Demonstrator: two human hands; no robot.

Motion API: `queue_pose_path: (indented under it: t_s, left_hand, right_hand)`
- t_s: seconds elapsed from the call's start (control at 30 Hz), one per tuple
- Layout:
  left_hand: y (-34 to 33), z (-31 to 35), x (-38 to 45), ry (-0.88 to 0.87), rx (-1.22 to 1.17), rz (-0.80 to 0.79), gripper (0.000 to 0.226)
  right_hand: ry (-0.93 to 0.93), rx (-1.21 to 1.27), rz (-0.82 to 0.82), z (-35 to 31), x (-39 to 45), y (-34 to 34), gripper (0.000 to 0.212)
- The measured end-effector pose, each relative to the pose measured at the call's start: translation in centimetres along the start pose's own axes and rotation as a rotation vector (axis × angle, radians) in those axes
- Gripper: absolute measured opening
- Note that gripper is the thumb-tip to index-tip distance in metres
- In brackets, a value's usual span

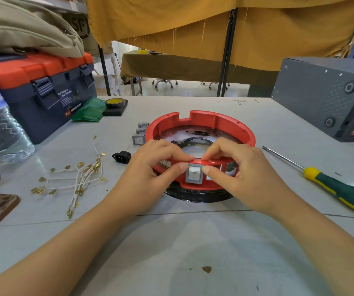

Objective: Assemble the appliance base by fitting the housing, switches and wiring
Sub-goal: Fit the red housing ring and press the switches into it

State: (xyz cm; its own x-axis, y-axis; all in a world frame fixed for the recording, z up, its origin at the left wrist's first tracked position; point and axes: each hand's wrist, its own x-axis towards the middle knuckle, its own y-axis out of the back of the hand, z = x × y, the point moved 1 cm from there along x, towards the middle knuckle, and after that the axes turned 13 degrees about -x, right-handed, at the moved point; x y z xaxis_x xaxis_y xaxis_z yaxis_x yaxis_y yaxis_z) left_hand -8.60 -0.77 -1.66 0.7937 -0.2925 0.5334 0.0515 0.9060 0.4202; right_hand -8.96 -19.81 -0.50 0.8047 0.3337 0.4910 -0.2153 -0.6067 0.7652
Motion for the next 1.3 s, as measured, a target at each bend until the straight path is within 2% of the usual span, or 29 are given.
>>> queue_pose_path:
  t_s: [0.17, 0.3, 0.5, 1.07, 1.3]
  left_hand:
    - [0.84, -0.73, -0.43, -0.004, 0.087, -0.082, 0.029]
    - [0.74, -0.74, -0.42, -0.001, 0.139, -0.087, 0.035]
    - [0.39, -0.58, -0.23, -0.005, 0.129, -0.072, 0.031]
    - [-0.03, -0.74, -0.1, -0.038, 0.151, -0.015, 0.024]
    - [0.26, -0.77, 0.04, -0.019, 0.113, -0.042, 0.021]
  right_hand:
    - [-0.009, -0.189, -0.125, 0.45, -0.26, 0.16, 0.027]
    - [-0.061, -0.195, -0.191, 0.28, -0.31, 0.19, 0.033]
    - [-0.101, -0.157, -0.194, 0.21, -0.18, -0.1, 0.031]
    - [-0.057, -0.155, -0.101, 0.28, -0.15, -0.43, 0.026]
    - [-0.041, -0.155, -0.106, 0.4, 0.07, -0.27, 0.021]
